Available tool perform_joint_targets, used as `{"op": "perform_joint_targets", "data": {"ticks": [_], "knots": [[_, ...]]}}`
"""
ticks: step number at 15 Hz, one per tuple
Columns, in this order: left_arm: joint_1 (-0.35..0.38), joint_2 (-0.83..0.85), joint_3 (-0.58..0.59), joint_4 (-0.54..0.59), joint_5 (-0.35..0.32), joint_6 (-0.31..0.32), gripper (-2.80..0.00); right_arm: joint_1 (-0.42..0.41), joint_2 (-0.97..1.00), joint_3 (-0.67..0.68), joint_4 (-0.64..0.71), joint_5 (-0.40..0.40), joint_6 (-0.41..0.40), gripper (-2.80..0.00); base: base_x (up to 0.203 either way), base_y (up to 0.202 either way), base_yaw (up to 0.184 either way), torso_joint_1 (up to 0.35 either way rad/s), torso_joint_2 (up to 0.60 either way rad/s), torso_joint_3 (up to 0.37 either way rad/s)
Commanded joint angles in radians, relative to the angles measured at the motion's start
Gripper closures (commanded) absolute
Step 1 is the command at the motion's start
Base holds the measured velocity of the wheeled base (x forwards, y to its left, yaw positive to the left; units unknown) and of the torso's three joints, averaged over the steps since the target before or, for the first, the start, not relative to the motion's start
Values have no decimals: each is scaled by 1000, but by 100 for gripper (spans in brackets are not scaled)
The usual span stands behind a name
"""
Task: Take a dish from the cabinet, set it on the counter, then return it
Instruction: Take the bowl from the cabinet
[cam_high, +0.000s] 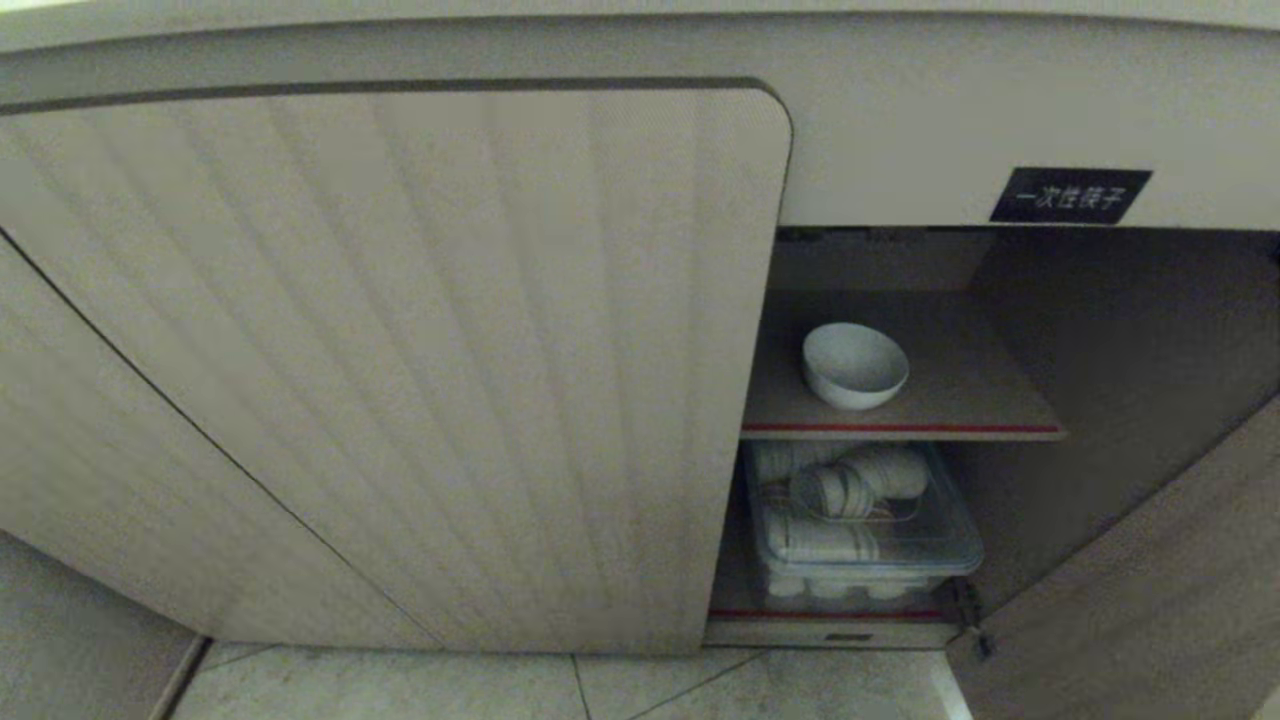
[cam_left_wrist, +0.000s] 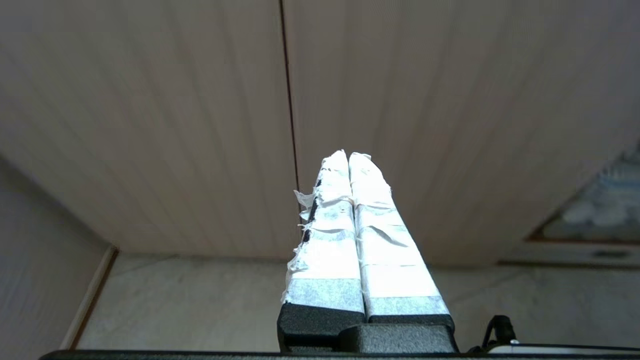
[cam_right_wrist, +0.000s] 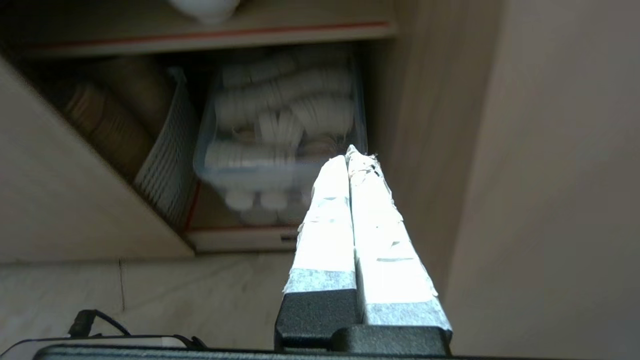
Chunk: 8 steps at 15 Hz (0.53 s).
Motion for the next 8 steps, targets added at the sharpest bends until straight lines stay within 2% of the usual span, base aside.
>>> {"op": "perform_joint_targets", "data": {"ticks": [1,3,8], "knots": [[2,0,0,0,1,0,0,0,1,0,0,0,0,0,192,0,9,1,2,0],[0,0,0,0,1,0,0,0,1,0,0,0,0,0,98,0,3,5,1,0],[0,0,0,0,1,0,0,0,1,-1,0,0,0,0,0,0,0,0,0,0]]}}
